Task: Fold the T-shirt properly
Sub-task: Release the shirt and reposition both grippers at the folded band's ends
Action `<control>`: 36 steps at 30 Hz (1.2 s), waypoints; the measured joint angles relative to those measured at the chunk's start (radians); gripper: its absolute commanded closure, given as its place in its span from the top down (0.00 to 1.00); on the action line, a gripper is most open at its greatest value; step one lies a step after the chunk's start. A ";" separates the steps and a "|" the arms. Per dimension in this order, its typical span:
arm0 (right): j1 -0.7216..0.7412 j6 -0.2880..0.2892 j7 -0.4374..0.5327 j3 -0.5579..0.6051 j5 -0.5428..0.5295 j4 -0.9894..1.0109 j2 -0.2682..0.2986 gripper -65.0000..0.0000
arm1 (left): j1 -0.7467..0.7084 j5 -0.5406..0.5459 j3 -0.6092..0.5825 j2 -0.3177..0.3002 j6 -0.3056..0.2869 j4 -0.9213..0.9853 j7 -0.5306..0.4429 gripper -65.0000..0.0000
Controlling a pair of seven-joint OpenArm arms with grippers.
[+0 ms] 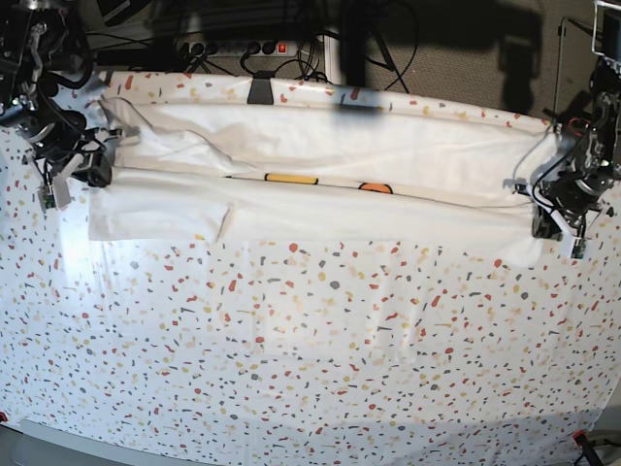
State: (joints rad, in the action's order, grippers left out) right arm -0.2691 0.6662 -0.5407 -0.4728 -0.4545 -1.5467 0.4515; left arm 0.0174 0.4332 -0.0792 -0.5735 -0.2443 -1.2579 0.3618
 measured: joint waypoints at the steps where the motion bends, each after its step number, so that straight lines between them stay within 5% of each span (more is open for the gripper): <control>1: 0.000 0.000 -0.003 0.000 0.000 0.000 0.001 0.00 | 0.001 -0.018 0.000 0.000 -0.003 0.000 0.005 0.06; 3: 0.000 0.000 -0.019 0.000 0.000 0.000 0.003 0.04 | 0.001 -0.042 0.000 0.000 -0.002 0.000 0.005 0.30; 6: 0.000 -0.002 -0.040 -0.001 0.006 0.000 0.003 0.36 | 0.002 -0.085 0.001 -0.003 0.002 -0.001 0.006 0.49; 8: 0.000 -0.004 -0.040 -0.001 0.007 0.000 0.003 0.44 | 0.002 -0.124 0.001 -0.005 0.021 -0.011 0.012 0.49; 12: 0.000 -0.004 -0.040 -0.001 -0.004 0.000 0.003 0.44 | 0.002 -0.201 0.000 -0.036 0.115 -0.030 0.051 0.49; 17: 0.007 -0.004 -0.040 -0.001 -0.011 0.000 0.003 0.44 | 0.002 -0.115 0.002 -0.116 0.153 -0.030 0.085 0.49; 24: 0.016 -0.004 -0.041 -0.001 -0.012 0.000 0.006 0.44 | 0.002 0.085 0.002 -0.192 0.095 -0.030 0.088 0.49; 36: 0.016 -0.004 -0.044 -0.001 -0.015 0.000 0.006 0.44 | 0.002 0.220 0.002 -0.185 0.053 0.002 0.144 0.49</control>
State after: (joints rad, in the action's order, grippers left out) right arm -0.2527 0.6624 -0.5846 -0.4736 -0.4698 -1.5463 0.4572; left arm 0.0196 0.6533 -0.0769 -0.7589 -0.1917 -1.2556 0.5060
